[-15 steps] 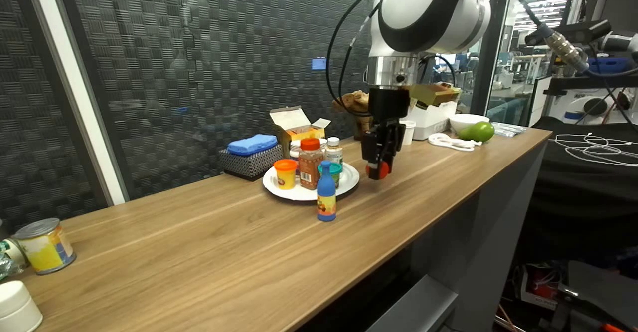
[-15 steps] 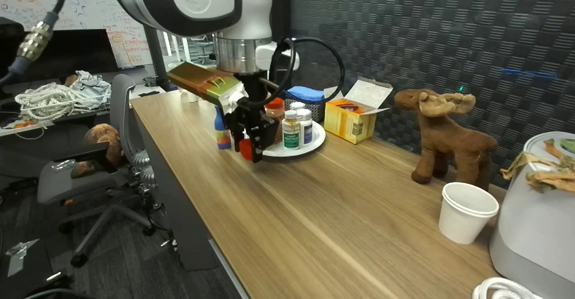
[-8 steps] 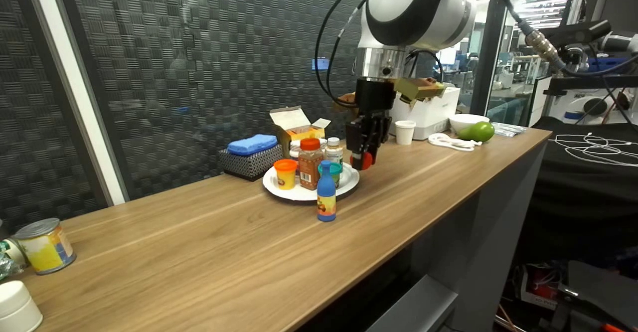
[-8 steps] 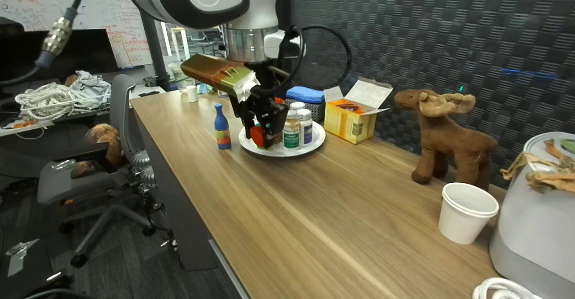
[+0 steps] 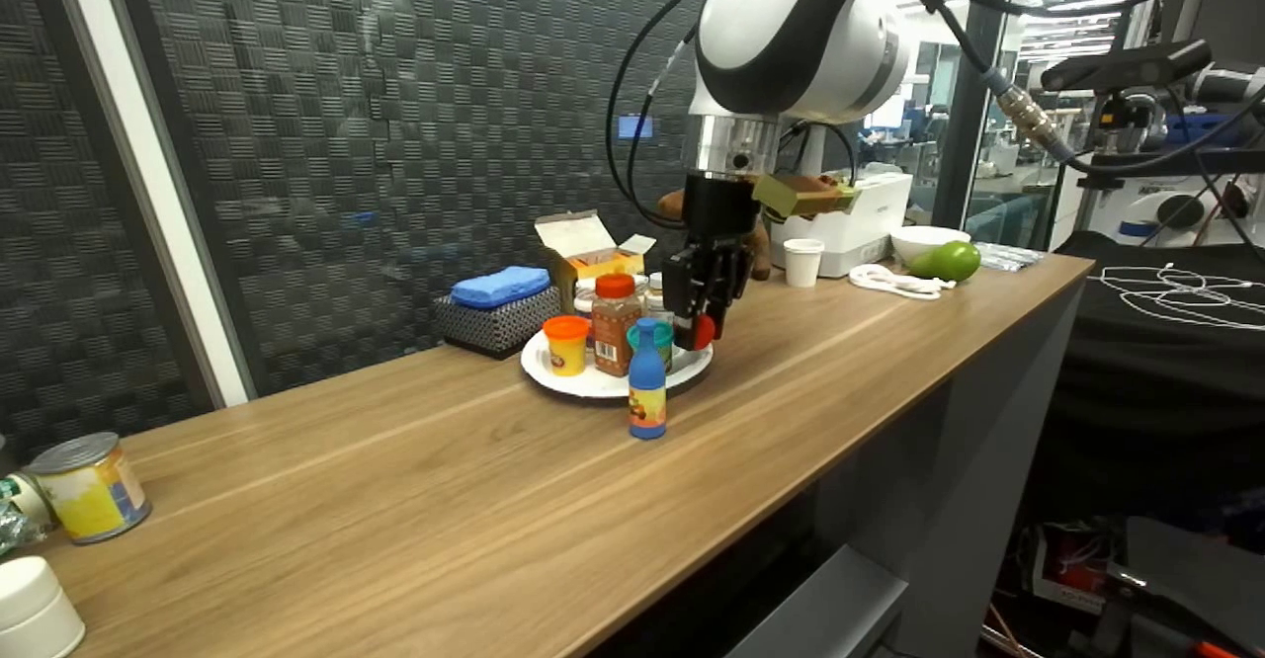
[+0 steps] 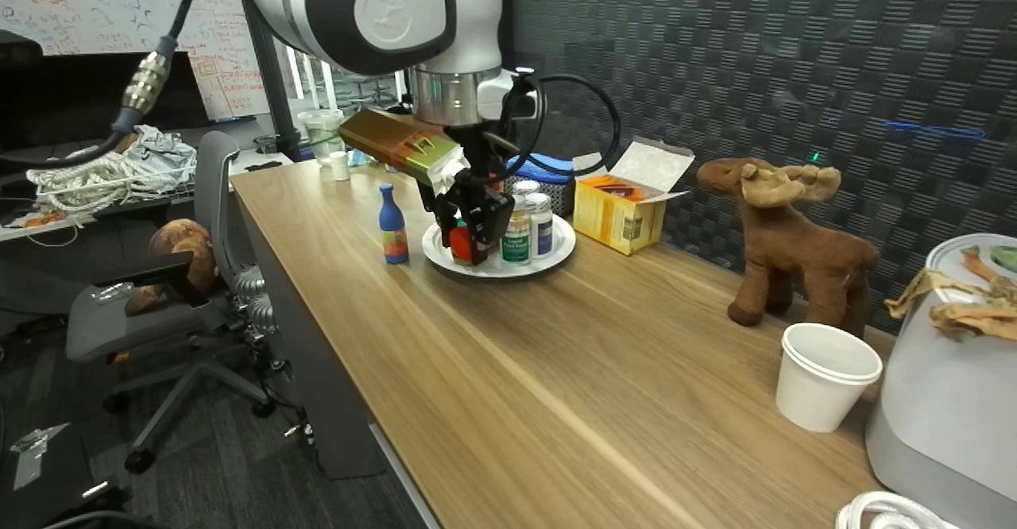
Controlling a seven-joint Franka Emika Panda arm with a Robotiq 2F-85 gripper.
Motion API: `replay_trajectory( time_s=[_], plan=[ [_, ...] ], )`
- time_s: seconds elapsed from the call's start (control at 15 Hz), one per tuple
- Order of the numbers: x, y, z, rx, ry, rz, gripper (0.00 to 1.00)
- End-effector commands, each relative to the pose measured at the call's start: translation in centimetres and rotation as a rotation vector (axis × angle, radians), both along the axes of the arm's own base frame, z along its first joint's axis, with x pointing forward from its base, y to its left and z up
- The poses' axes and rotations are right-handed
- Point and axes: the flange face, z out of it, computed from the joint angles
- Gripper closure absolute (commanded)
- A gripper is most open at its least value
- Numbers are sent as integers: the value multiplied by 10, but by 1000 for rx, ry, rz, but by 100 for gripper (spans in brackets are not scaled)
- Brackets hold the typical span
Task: Put the bottles and the orange object on the plate
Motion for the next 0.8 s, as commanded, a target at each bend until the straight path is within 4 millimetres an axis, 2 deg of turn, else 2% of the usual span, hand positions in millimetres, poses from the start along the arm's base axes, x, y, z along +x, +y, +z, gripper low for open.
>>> replay_trajectory(
  time_s=[0.0, 0.07, 0.13, 0.2, 0.27, 0.4, 0.73],
  plan=[
    [11, 3, 3, 23, -24, 5, 73],
    [11, 4, 2, 25, -21, 6, 53],
    [11, 4, 2, 24, -21, 7, 23],
    [11, 4, 2, 23, -21, 6, 23],
    [10, 4, 2, 24, -20, 6, 18],
    [10, 4, 2, 25, -23, 5, 2],
    [6, 0, 9, 25, -41, -10, 0]
  ],
)
